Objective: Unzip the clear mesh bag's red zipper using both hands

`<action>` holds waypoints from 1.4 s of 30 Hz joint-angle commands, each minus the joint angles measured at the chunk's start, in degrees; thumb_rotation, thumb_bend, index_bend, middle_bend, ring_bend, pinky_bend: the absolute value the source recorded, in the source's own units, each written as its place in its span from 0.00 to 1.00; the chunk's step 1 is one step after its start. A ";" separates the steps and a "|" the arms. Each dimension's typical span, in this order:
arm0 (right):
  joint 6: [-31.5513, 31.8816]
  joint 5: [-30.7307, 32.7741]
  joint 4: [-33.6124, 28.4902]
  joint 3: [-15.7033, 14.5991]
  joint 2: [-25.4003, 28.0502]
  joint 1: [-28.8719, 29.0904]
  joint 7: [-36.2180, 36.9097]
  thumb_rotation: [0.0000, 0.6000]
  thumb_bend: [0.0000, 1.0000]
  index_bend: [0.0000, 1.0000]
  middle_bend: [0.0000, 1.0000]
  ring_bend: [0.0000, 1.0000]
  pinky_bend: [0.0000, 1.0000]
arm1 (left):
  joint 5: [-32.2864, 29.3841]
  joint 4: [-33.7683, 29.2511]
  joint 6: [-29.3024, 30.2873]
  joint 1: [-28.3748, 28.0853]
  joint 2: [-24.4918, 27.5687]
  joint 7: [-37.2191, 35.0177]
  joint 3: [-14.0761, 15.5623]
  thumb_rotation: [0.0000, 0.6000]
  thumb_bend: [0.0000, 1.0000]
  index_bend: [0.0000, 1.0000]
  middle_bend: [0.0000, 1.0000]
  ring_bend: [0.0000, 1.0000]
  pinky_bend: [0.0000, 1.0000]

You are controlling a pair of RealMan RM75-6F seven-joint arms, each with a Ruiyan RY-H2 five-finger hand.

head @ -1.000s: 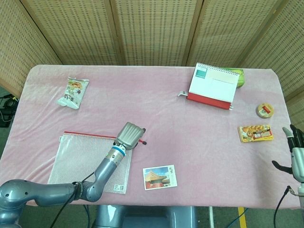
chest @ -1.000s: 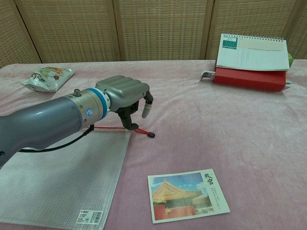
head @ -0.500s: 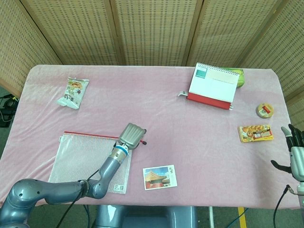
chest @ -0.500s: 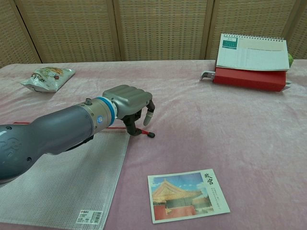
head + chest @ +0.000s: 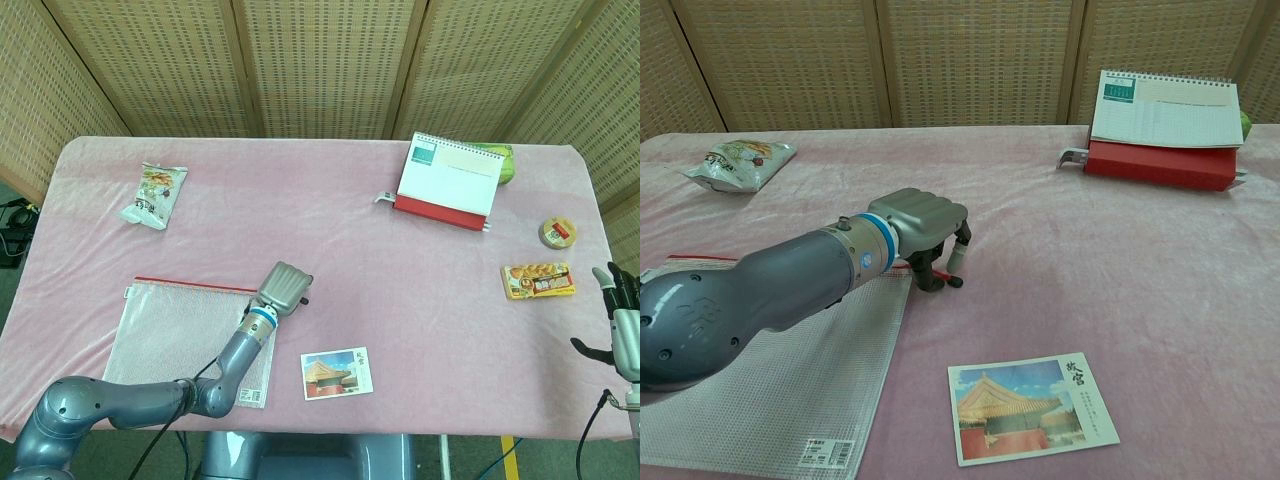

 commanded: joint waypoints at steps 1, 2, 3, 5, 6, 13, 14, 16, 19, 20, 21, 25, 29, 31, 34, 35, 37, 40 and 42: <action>-0.01 0.04 0.03 0.02 0.01 0.00 0.06 1.00 0.00 0.04 0.00 0.00 0.00 | -0.19 0.88 -0.26 -0.32 -0.66 -0.52 -0.06 1.00 0.36 0.52 0.92 0.85 1.00; -0.03 0.05 0.04 0.03 0.03 0.00 0.11 1.00 0.00 0.04 0.00 0.00 0.00 | -0.15 1.15 -0.31 -0.39 -0.85 -0.72 -0.08 1.00 0.36 0.52 0.92 0.85 1.00; -0.06 0.04 0.05 0.01 0.03 0.00 0.14 1.00 0.00 0.04 0.00 0.00 0.00 | -0.06 1.47 -0.35 -0.46 -1.03 -0.85 -0.03 1.00 0.36 0.52 0.92 0.85 1.00; -0.09 0.02 0.09 -0.01 0.02 0.02 0.18 1.00 0.00 0.04 0.00 0.00 0.00 | -0.10 2.09 -0.53 -0.59 -1.44 -1.11 0.01 1.00 0.36 0.52 0.92 0.85 1.00; -0.11 0.03 0.12 -0.01 0.00 0.03 0.18 1.00 0.00 0.04 0.00 0.00 0.00 | -0.14 2.29 -0.59 -0.64 -1.59 -1.22 0.01 1.00 0.36 0.53 0.92 0.85 1.00; -0.34 0.27 0.28 0.05 -0.05 0.08 0.31 1.00 0.00 0.04 0.00 0.00 0.00 | -0.31 3.06 -0.64 -0.85 -2.04 -1.47 0.07 1.00 0.39 0.59 0.93 0.85 1.00; -0.34 0.28 0.30 0.06 -0.05 0.09 0.32 1.00 0.00 0.04 0.00 0.00 0.00 | -0.31 3.07 -0.56 -0.86 -2.06 -1.50 0.06 1.00 0.39 0.60 0.92 0.85 1.00; -0.34 0.27 0.29 0.06 -0.06 0.08 0.36 1.00 0.00 0.04 0.00 0.00 0.00 | -0.28 2.98 -0.44 -0.84 -2.02 -1.64 0.03 1.00 0.41 0.62 0.92 0.85 1.00; -0.37 0.23 0.25 0.03 -0.05 0.10 0.40 1.00 0.00 0.04 0.00 0.00 0.00 | -0.19 2.61 -0.15 -0.80 -1.73 -1.77 -0.07 1.00 0.44 0.64 0.92 0.85 1.00; -0.37 0.22 0.24 0.01 -0.04 0.09 0.41 1.00 0.00 0.04 0.00 0.00 0.00 | -0.14 2.35 0.05 -0.76 -1.55 -1.82 -0.14 1.00 0.45 0.64 0.93 0.85 1.00; -0.37 0.21 0.22 0.01 -0.03 0.08 0.44 1.00 0.00 0.04 0.00 0.00 0.00 | -0.13 2.17 0.12 -0.73 -1.43 -1.84 -0.13 1.00 0.46 0.64 0.93 0.85 1.00; -0.29 0.11 0.15 -0.02 0.00 0.07 0.47 1.00 0.00 0.04 0.00 0.00 0.00 | -0.08 0.91 0.62 -0.52 -0.61 -1.85 -0.16 1.00 0.55 0.66 0.93 0.85 1.00; -0.11 -0.08 -0.01 -0.06 0.07 0.02 0.55 1.00 0.00 0.04 0.00 0.00 0.00 | -0.22 -1.43 1.52 -0.16 0.81 -1.97 -0.47 1.00 0.58 0.71 0.92 0.85 1.00; 0.03 -0.21 -0.08 -0.10 0.10 -0.02 0.56 1.00 0.00 0.04 0.00 0.00 0.00 | -0.30 -2.78 2.05 0.00 1.66 -2.03 -0.70 1.00 0.58 0.74 0.93 0.85 1.00; 0.11 -0.41 -0.15 -0.19 0.09 -0.02 0.51 1.00 0.00 0.04 0.00 0.00 0.00 | -0.03 -4.89 2.81 0.33 2.99 -2.48 -0.97 1.00 0.58 0.79 0.93 0.85 1.00; 0.11 -0.49 -0.17 -0.23 0.07 -0.01 0.47 1.00 0.00 0.04 0.00 0.00 0.00 | 0.13 -5.73 3.09 0.48 3.53 -2.74 -1.11 1.00 0.58 0.80 0.93 0.85 1.00; 0.03 -0.90 -0.41 -0.45 0.03 0.06 0.49 1.00 0.00 0.04 0.00 0.00 0.00 | 0.61 -8.48 3.76 1.03 5.36 -3.84 -1.62 1.00 0.58 0.81 0.93 0.85 1.00; -0.45 -1.35 -0.94 -0.78 0.08 0.23 1.13 1.00 0.00 0.04 0.00 0.00 0.00 | 0.57 -11.82 3.82 1.62 7.72 -5.11 -2.18 1.00 0.58 0.83 0.93 0.85 1.00; -1.75 -1.84 -1.93 -1.14 0.53 0.70 2.98 1.00 0.00 0.04 0.00 0.00 0.00 | 0.36 -14.43 3.56 1.93 9.71 -5.97 -2.61 1.00 0.58 0.84 0.93 0.85 1.00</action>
